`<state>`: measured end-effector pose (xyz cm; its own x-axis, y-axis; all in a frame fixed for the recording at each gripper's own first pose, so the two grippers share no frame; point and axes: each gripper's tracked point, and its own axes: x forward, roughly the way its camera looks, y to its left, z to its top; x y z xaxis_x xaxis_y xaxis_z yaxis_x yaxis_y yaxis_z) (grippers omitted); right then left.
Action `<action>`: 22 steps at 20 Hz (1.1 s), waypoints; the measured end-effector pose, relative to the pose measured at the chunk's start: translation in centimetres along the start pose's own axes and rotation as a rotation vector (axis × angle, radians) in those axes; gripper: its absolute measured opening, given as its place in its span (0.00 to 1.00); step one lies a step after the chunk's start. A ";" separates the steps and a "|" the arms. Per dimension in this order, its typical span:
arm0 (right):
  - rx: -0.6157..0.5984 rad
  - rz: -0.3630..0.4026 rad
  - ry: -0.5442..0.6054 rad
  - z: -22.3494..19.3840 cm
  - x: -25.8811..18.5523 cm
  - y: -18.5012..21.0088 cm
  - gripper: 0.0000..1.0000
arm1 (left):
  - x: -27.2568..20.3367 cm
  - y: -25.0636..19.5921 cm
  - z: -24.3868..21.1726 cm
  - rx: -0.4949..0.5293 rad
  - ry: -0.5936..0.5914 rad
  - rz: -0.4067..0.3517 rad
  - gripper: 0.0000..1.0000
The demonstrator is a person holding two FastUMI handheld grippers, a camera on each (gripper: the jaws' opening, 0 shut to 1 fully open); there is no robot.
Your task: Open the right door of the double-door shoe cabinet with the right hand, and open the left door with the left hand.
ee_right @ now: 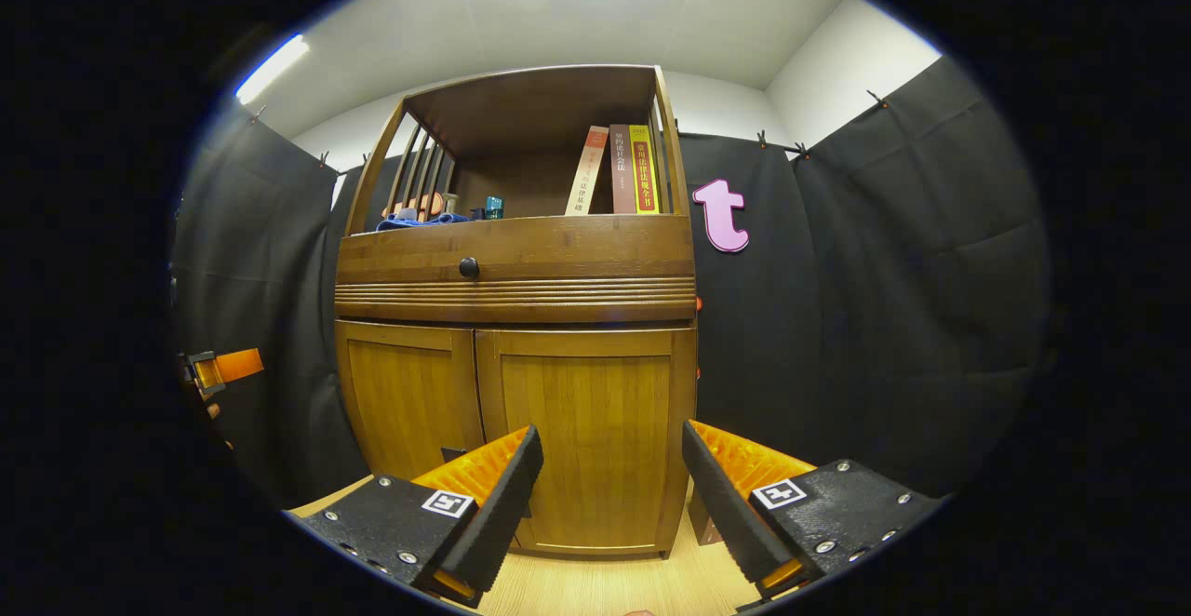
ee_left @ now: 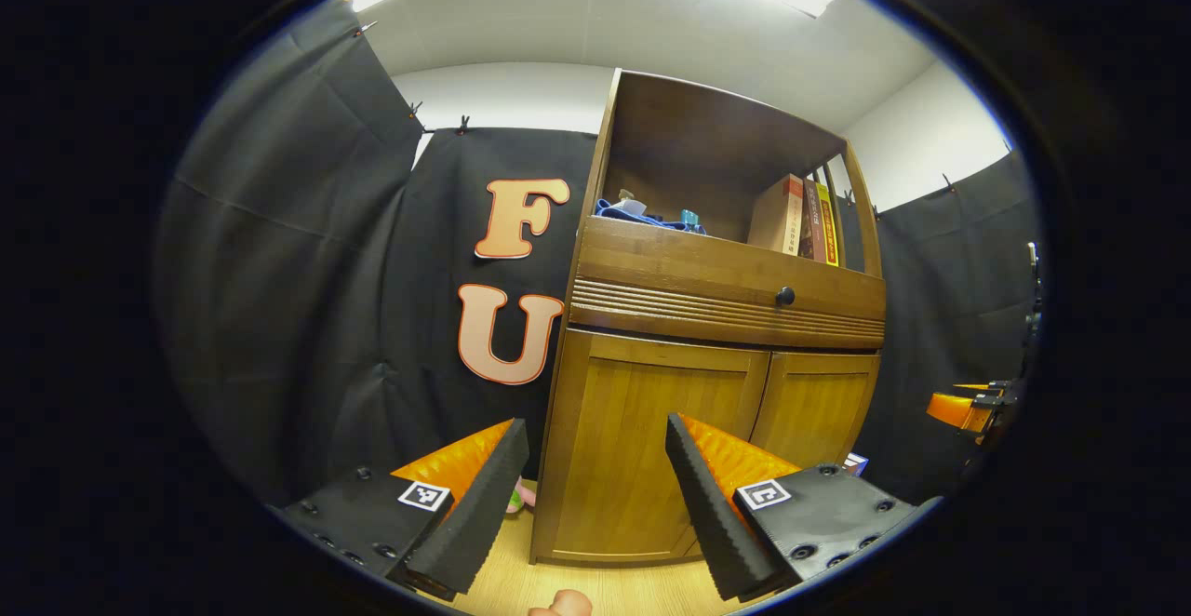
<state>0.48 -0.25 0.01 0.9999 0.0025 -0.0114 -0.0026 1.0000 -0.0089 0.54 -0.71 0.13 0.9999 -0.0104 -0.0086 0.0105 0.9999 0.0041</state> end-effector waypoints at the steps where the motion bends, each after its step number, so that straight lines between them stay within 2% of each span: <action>1: 0.003 0.001 0.002 -0.1 0.1 -0.1 0.93 | 0.1 -0.1 0.0 0.001 0.001 -0.001 0.96; 14: -0.007 0.012 0.011 -0.7 -0.7 -0.8 0.94 | 0.2 -1.7 -0.3 0.034 0.009 -0.027 0.96; 20: -0.007 0.013 0.029 -2.3 -0.7 -0.3 0.94 | -0.4 -0.7 -0.7 0.022 0.017 -0.024 0.96; 21: -0.002 0.016 0.033 -2.7 -0.5 -0.1 0.93 | -0.4 -0.3 -0.7 0.022 0.017 -0.014 0.99; 22: 0.004 0.019 0.038 -3.3 -0.3 0.1 0.93 | -0.5 0.2 -0.7 0.023 0.018 -0.005 0.95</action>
<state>0.15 -0.19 -3.30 0.9986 0.0212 -0.0494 -0.0214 0.9998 -0.0045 0.03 -0.55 -0.55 0.9995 -0.0155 -0.0271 0.0162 0.9995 0.0269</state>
